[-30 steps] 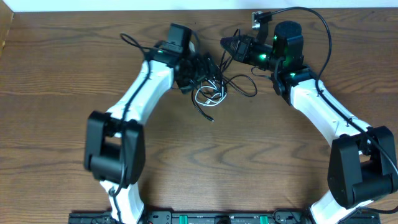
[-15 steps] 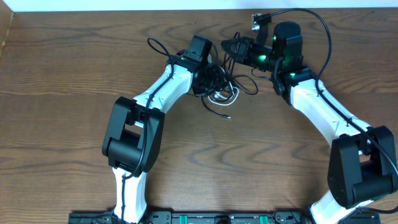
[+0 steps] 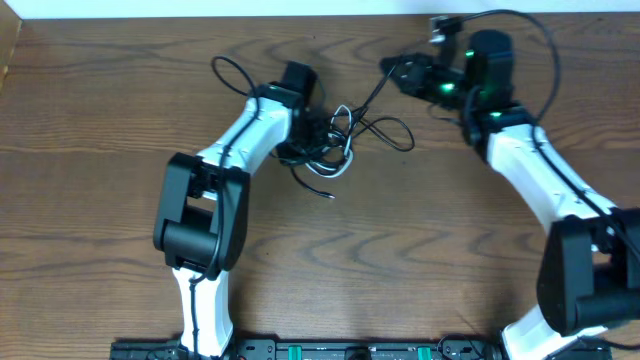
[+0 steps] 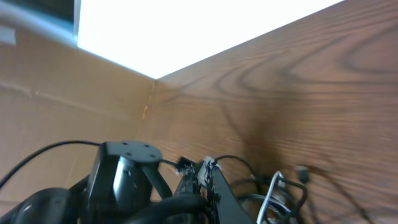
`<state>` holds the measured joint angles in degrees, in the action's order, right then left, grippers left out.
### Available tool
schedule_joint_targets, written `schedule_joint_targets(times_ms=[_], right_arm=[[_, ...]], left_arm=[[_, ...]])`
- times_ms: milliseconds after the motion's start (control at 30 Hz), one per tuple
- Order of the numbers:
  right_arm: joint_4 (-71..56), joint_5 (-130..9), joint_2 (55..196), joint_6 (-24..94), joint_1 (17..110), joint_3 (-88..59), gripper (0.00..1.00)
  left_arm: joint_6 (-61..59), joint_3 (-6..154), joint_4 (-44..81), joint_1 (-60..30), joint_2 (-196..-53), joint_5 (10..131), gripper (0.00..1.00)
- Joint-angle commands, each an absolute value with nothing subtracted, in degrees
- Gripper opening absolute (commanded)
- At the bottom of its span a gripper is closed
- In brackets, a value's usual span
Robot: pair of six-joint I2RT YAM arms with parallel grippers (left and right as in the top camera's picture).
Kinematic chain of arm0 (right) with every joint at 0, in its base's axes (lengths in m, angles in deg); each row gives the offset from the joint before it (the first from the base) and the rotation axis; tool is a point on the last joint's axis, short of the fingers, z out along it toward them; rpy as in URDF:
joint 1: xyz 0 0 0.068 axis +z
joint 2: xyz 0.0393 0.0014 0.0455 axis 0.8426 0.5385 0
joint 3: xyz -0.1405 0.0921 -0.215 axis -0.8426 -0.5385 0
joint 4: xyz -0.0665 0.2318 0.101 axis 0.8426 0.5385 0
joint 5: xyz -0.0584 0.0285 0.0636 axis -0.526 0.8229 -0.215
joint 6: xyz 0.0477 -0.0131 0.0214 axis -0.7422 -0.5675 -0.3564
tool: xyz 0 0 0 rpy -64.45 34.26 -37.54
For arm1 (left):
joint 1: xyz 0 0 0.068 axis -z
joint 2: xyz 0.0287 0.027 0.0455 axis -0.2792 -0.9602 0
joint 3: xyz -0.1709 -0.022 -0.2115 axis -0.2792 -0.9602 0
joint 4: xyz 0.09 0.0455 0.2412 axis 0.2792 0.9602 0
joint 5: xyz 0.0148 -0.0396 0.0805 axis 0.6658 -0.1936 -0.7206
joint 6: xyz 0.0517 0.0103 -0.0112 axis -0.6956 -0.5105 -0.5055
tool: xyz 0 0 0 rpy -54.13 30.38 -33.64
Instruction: Untangle cables
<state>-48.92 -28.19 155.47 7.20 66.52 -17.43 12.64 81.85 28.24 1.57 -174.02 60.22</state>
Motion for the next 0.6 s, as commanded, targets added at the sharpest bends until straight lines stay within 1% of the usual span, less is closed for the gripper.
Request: schedule_joint_targets(times_ms=[0, 133, 233, 333, 567], right_arm=[[-46.6, -28.6, 148.1, 8.9, 61.1, -16.4, 0.01], [-42.0, -28.6, 144.4, 10.2, 54.9, -16.4, 0.01], [-39.1, -28.6, 141.7, 10.2, 48.5, -16.4, 0.01], [-36.9, -28.6, 140.5, 10.9, 43.7, -16.4, 0.01], [-30.4, -30.9, 140.3, 14.7, 35.0, -16.4, 0.02]], left_arm=[[9.0, 82.0, 30.6, -1.6, -174.4, 54.8, 0.08], [8.9, 82.0, 33.2, -4.8, -174.4, 50.5, 0.08], [8.8, 82.0, 35.6, -7.6, -174.4, 44.4, 0.08], [8.8, 82.0, 37.1, -9.9, -174.4, 40.7, 0.07], [8.6, 82.0, 37.7, -16.3, -174.4, 40.0, 0.07]])
